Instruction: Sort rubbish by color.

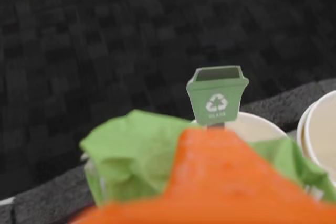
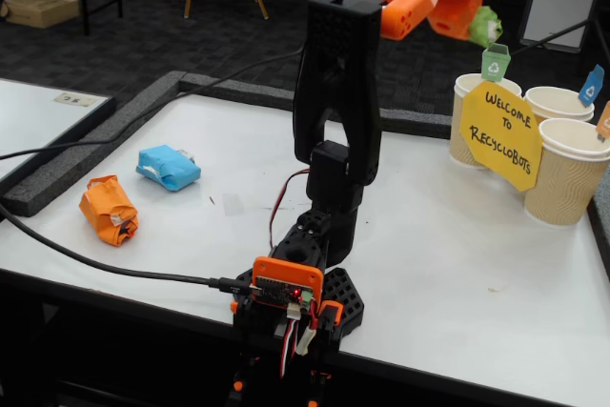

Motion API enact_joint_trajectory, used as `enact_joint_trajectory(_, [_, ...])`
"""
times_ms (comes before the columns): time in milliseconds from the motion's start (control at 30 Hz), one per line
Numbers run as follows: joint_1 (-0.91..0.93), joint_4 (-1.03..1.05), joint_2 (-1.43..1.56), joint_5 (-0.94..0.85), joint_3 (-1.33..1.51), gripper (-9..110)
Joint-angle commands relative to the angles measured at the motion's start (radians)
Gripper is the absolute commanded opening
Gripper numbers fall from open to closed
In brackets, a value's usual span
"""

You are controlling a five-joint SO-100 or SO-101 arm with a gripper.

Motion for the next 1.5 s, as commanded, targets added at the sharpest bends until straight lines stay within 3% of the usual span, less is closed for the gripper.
enact_joint_trajectory(0, [0.043, -0.057, -0.023, -0.02, -0.173, 0])
enact_joint_trajectory(333, [0.064, -0.121, -0.184, -0.02, -0.272, 0])
enact_joint_trajectory(767, [0.075, -0.176, -0.209, -0.02, -0.264, 10])
enact_joint_trajectory(1467, [0.075, -0.06, -0.178, -0.018, -0.262, 13])
